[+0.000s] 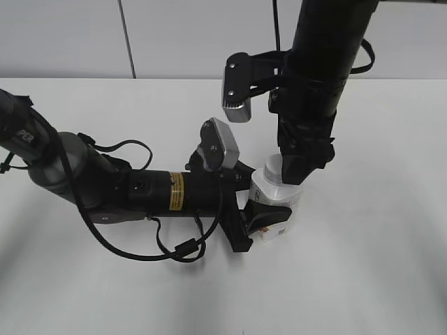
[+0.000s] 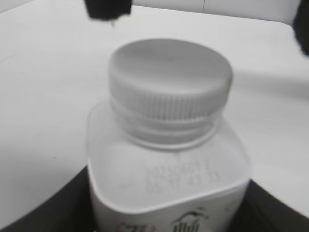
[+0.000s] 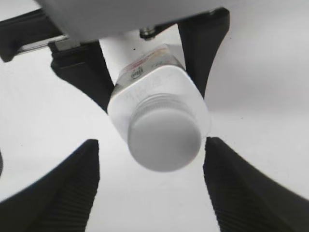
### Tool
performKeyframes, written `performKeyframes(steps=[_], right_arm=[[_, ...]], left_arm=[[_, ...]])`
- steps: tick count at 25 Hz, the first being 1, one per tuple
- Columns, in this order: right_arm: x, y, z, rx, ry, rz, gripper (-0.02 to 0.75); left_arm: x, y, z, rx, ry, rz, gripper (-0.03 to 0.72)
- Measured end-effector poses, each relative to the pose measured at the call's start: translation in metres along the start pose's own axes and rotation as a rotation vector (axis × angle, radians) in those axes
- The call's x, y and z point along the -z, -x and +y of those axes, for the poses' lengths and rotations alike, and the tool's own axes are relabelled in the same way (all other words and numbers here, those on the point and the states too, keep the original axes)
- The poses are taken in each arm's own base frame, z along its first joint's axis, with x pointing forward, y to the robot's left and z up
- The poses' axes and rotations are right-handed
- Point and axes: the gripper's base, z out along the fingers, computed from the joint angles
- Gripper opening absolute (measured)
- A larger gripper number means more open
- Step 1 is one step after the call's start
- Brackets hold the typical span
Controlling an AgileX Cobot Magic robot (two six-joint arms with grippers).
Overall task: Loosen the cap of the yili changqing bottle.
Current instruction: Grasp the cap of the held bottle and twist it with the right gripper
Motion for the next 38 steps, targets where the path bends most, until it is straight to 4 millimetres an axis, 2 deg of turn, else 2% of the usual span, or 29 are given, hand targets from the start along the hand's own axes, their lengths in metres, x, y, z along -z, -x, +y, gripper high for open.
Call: performKeyframes(steps=[4,6,9,13,17,24,33,38], right_arm=[[0.022,-0.002,0.006,-0.04,-0.034,-0.023,0.547],[0.034,-0.003,0.009,-0.113,-0.057,-0.041,0.547],[0.045,-0.004,0.013,-0.412,-0.072,-0.067,0.547],[0.043,-0.006,0.012,-0.839,-0.068,-0.066,0.547],[0.033,-0.007,0.013,-1.048,-0.061,-0.082,0.547],[0.018,-0.003,0.003,-1.229,-0.094,-0.174,0.547],[-0.018,-0.001,-0.003,-1.262,-0.049,-0.083,0.547],[-0.023,-0.001,-0.003,-1.266,-0.033,-0.058,0.521]], left_arm=[[0.0,0.0,0.0,0.0,0.0,0.0,0.433],[0.0,0.0,0.0,0.0,0.0,0.0,0.432],[0.0,0.0,0.0,0.0,0.0,0.0,0.43],[0.0,0.0,0.0,0.0,0.0,0.0,0.43],[0.0,0.0,0.0,0.0,0.0,0.0,0.43],[0.0,0.0,0.0,0.0,-0.001,0.0,0.43],[0.0,0.0,0.0,0.0,0.0,0.002,0.43],[0.0,0.0,0.0,0.0,0.0,0.002,0.43]])
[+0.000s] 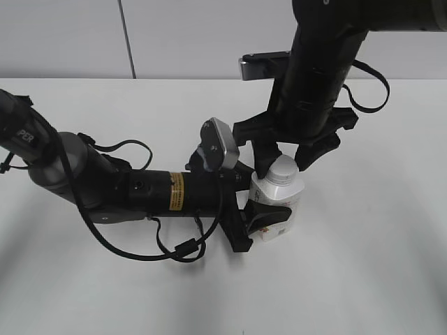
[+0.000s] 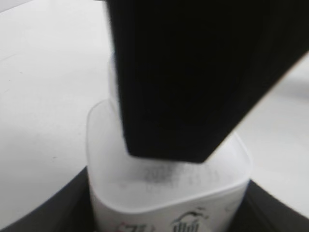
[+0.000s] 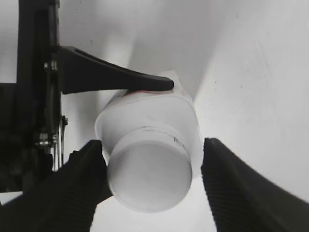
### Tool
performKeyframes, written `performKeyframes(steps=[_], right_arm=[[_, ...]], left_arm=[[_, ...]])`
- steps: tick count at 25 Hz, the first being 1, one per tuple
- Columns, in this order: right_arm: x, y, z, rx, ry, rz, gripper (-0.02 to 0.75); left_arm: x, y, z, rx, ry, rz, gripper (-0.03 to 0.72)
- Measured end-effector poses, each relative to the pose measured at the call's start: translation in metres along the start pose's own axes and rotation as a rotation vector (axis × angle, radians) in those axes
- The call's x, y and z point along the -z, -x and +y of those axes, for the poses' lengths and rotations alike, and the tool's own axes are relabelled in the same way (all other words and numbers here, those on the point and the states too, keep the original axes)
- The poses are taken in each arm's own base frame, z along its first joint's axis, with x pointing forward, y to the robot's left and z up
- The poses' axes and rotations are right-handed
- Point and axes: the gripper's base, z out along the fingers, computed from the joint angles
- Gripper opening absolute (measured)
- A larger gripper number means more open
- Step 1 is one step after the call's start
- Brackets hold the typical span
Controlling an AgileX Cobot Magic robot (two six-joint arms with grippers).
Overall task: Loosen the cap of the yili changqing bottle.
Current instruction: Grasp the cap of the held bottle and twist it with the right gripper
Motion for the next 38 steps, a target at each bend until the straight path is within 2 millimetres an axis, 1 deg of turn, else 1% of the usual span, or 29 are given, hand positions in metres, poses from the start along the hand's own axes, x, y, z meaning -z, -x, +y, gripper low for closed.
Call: performKeyframes(steps=[5,9,12,15,17,21,24,26,29,34,36,38], right_arm=[[0.0,-0.001,0.0,-0.002,-0.001,0.012,0.397],[0.0,-0.001,0.0,0.009,-0.001,0.014,0.395],[0.0,-0.002,0.0,0.109,-0.001,0.02,0.395],[0.0,-0.003,0.0,0.387,0.002,0.033,0.395],[0.001,-0.003,0.0,0.636,0.007,0.04,0.395],[0.001,-0.005,-0.001,1.069,0.022,0.055,0.395],[0.003,-0.004,0.0,1.274,0.028,0.054,0.395],[0.004,-0.002,0.0,1.361,0.037,0.065,0.393],[0.016,0.002,0.003,1.422,0.041,0.065,0.393],[0.04,0.017,0.008,1.443,0.005,-0.011,0.393],[0.049,0.022,0.01,1.41,-0.011,-0.046,0.393],[0.055,0.025,0.011,1.313,-0.019,-0.07,0.393]], left_arm=[[0.0,0.0,0.0,-0.001,0.001,0.001,0.43],[0.0,0.0,0.0,-0.001,0.002,0.003,0.43],[0.0,0.0,0.0,-0.002,0.002,0.003,0.43],[0.0,0.0,0.0,-0.005,0.001,0.003,0.43],[0.0,0.0,0.0,-0.01,-0.001,0.004,0.429],[0.0,0.0,-0.001,-0.017,-0.01,0.006,0.429],[0.0,0.0,-0.001,-0.018,-0.011,0.005,0.429],[0.0,0.0,-0.002,-0.02,-0.015,0.004,0.429],[0.0,0.0,-0.002,-0.014,-0.013,0.004,0.428],[0.0,0.0,-0.001,-0.011,-0.012,0.006,0.428],[0.0,0.0,-0.001,-0.011,-0.011,0.006,0.428],[0.001,0.0,0.0,-0.01,-0.008,0.005,0.428]])
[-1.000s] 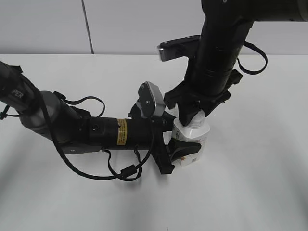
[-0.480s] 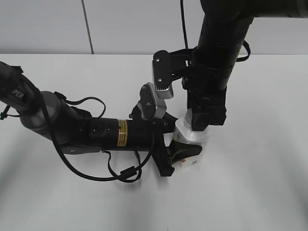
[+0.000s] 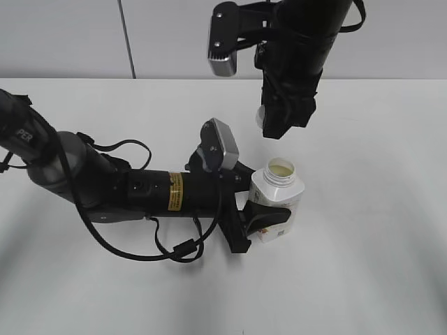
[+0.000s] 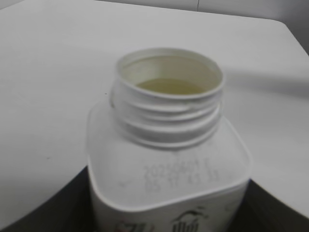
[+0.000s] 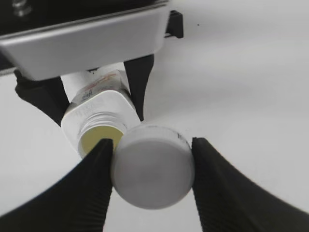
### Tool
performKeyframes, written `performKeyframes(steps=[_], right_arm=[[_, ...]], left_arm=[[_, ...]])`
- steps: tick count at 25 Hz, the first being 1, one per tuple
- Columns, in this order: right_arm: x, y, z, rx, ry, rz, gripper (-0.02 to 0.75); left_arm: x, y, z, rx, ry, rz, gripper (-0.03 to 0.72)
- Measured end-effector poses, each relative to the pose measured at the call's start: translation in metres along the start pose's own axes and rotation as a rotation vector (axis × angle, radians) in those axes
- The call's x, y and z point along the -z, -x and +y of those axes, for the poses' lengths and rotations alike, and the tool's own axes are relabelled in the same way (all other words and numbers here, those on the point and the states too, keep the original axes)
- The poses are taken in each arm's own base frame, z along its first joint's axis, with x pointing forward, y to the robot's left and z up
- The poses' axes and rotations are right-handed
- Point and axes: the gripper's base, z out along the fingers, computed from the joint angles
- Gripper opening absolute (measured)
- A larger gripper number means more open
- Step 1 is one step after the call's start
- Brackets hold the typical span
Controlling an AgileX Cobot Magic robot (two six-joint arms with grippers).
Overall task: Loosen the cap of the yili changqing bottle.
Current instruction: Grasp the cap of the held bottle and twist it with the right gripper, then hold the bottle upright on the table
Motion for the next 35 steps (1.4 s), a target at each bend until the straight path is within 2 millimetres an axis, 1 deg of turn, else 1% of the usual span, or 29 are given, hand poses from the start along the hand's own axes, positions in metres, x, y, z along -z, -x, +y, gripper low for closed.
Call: performKeyframes(steps=[2,5,7,9,13,15,19,21,23,26,31,35], right_arm=[[0.003,0.0,-0.002,-0.094,-0.005,-0.013,0.393],[0.007,-0.004,-0.004,-0.233,0.014,-0.058,0.393],[0.013,-0.013,-0.008,-0.344,0.017,-0.085,0.393],[0.018,-0.026,-0.015,-0.457,0.018,-0.105,0.393],[0.028,-0.07,-0.033,-0.763,0.011,-0.137,0.393],[0.031,-0.099,-0.042,-0.905,-0.004,-0.133,0.393],[0.038,-0.145,-0.052,-1.093,-0.036,-0.127,0.393],[0.036,-0.161,-0.051,-1.168,-0.029,-0.114,0.393],[0.026,-0.172,-0.047,-1.23,-0.021,-0.101,0.392],[0.0,-0.182,-0.04,-1.307,-0.024,-0.09,0.392],[-0.05,-0.192,-0.017,-1.455,-0.034,-0.098,0.392],[-0.079,-0.198,-0.005,-1.518,-0.022,-0.08,0.392]], left_arm=[[0.003,-0.001,0.004,0.004,0.01,-0.005,0.428],[0.013,-0.003,0.016,0.018,0.044,-0.017,0.428],[0.022,-0.005,0.024,0.029,0.073,-0.023,0.428],[0.03,-0.008,0.033,0.041,0.105,-0.026,0.428],[0.043,-0.011,0.045,0.054,0.147,-0.03,0.427],[0.049,-0.013,0.051,0.058,0.167,-0.03,0.427],[0.062,-0.014,0.061,0.062,0.22,-0.024,0.427],[0.068,-0.015,0.067,0.07,0.248,-0.022,0.427],[0.075,-0.016,0.072,0.081,0.277,-0.022,0.427],[0.08,-0.018,0.077,0.092,0.303,-0.026,0.427],[0.082,-0.018,0.078,0.094,0.313,-0.027,0.427],[0.081,-0.018,0.076,0.074,0.285,-0.022,0.427]])
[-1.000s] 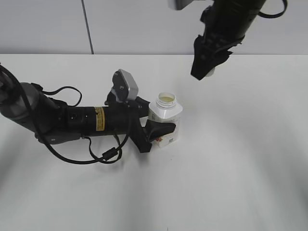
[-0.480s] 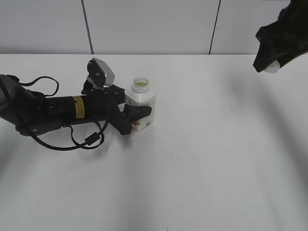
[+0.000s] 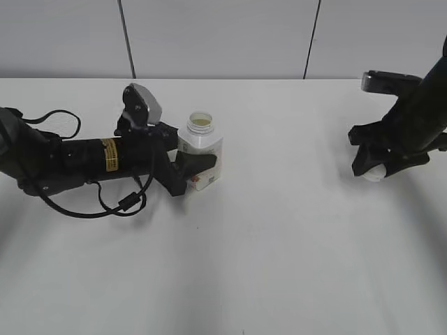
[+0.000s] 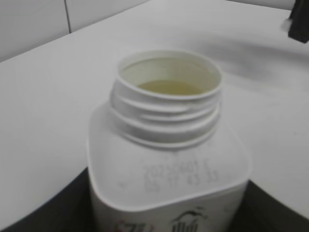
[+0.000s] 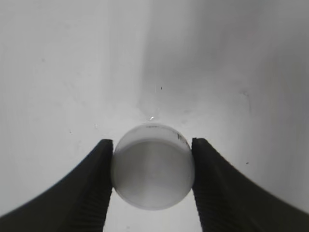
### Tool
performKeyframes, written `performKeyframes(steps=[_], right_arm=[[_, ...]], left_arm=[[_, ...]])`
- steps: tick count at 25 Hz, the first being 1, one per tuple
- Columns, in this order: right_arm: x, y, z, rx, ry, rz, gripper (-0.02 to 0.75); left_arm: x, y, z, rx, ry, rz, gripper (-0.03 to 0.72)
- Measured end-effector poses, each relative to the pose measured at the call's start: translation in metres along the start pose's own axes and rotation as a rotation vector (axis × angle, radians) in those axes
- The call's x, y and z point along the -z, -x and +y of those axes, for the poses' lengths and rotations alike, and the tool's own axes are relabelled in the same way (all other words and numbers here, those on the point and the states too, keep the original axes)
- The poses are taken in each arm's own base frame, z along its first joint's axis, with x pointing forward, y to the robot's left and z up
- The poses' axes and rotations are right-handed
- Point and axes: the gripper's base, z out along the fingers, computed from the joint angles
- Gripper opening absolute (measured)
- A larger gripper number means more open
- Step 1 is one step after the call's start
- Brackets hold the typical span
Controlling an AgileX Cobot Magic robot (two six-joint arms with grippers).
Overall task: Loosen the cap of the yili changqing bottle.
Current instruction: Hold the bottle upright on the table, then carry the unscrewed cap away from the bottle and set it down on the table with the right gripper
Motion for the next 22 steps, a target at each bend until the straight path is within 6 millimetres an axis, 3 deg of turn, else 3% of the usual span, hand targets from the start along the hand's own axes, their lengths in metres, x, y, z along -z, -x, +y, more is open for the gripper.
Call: performKeyframes(steps=[7,22], right_arm=[[-0.027,-0.002,-0.006,-0.022,-0.009,0.024,0.392],[-0.028,0.001,-0.008,0.001,-0.02,-0.013,0.428]], left_arm=[[0.001,0.002,-0.014,-0.07,-0.15,-0.022,0.426],[0.001,0.0,-0.015,-0.062,-0.17,-0.003,0.426]])
